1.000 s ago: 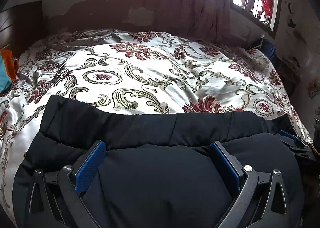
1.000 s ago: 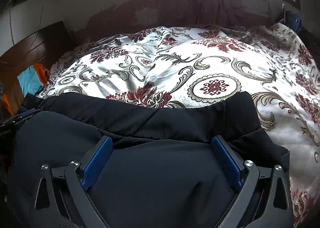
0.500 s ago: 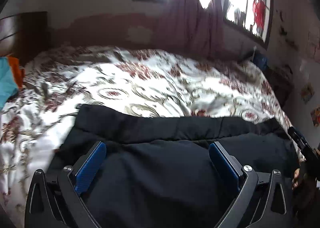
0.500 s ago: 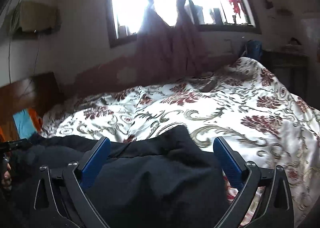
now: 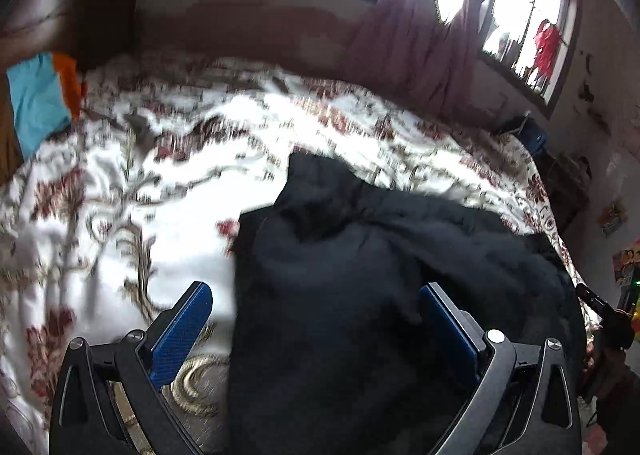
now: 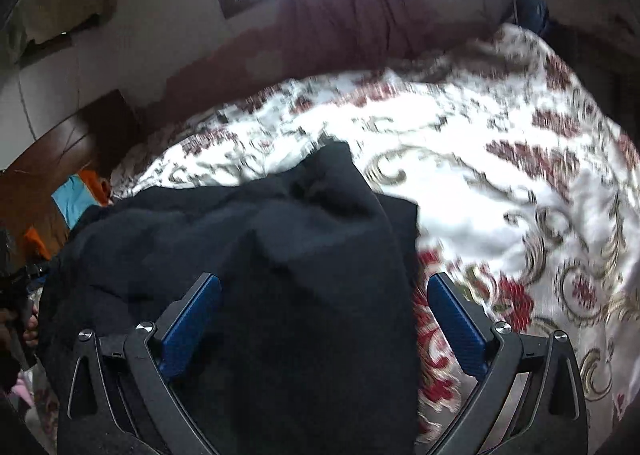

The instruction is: Fold large clothes

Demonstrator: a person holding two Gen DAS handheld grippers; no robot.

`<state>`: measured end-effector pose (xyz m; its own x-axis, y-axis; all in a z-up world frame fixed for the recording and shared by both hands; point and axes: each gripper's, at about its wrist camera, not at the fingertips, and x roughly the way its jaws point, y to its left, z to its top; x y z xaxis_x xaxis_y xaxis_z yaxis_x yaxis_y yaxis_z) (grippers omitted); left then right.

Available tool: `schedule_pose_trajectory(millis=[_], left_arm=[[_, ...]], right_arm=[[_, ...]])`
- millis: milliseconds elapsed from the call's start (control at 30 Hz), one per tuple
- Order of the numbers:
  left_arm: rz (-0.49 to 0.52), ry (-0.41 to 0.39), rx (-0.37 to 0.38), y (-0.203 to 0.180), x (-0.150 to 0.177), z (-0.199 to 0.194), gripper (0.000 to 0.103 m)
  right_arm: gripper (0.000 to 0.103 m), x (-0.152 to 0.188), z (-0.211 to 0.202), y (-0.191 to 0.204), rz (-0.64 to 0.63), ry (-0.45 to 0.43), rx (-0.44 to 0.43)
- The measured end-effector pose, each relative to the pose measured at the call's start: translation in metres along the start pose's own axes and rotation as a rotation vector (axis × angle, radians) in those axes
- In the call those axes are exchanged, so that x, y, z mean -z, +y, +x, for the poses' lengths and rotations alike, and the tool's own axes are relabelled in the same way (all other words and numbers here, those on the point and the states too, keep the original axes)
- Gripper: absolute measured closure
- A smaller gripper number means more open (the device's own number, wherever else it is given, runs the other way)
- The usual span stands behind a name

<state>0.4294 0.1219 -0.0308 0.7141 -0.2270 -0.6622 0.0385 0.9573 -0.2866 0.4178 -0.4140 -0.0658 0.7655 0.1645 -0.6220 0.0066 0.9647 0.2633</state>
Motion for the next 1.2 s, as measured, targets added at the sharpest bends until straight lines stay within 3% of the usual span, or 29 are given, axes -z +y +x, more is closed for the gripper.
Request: schedule_pose_trajectory(millis=[133, 367, 600, 733, 867, 1200], left_arm=[[-0.054, 0.102, 0.036, 0.020, 0.015, 0.021, 0.000], [-0.095, 0.074, 0.115, 0.031, 0.029, 0.029, 0.000], [-0.083, 0.108, 0.177, 0.031, 0.030, 0.031, 0.000], [-0.043, 0.148, 0.217, 0.021, 0.033, 0.035, 0.000], [-0.038, 0.159, 0.205, 0.017, 0.034, 0.037, 0.000], [-0.001, 0.089, 0.197, 0.018, 0.044, 0.033, 0.000]], right_arm=[[0.002, 0.010, 0.025, -0.026, 0.086, 0.123, -0.076], [0.001, 0.022, 0.025, -0.032, 0.103, 0.081, -0.118], [0.001, 0.030, 0.026, -0.015, -0.008, 0.141, -0.297], [0.001, 0.033, 0.027, -0.018, -0.001, 0.137, -0.322], [0.001, 0.036, 0.028, -0.021, 0.008, 0.113, -0.325], [0.001, 0.041, 0.020, -0.006, -0.012, 0.089, -0.286]])
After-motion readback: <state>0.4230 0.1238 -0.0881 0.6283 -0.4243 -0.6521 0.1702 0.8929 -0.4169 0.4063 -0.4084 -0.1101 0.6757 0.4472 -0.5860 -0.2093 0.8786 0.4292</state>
